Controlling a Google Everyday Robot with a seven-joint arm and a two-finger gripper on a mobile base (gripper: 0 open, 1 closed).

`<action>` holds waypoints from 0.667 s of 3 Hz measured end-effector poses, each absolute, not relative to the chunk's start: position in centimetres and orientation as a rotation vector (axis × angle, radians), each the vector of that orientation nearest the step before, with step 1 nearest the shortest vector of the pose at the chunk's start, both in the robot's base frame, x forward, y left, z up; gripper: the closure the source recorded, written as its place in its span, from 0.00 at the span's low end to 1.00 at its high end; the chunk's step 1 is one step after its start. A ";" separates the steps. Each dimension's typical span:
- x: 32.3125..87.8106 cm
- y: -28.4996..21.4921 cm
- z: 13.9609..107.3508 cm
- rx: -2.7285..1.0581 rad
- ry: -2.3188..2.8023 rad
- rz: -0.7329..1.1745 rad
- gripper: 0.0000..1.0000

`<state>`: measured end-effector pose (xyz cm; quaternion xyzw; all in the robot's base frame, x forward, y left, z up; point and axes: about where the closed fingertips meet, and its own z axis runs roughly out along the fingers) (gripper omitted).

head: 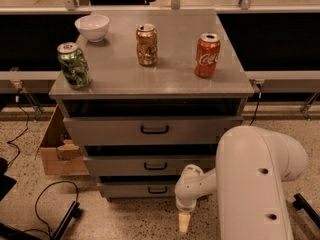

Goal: Open bottom drawer

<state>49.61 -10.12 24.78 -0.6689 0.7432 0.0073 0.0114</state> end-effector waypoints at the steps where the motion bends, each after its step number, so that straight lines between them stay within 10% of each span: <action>1: 52.0 -11.3 21.9 -2.037 2.239 0.015 0.00; 2: 55.1 -12.3 20.7 -2.001 2.177 -0.054 0.00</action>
Offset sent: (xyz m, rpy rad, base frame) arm 0.0947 -0.0335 -0.0546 0.0789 -0.2698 0.0256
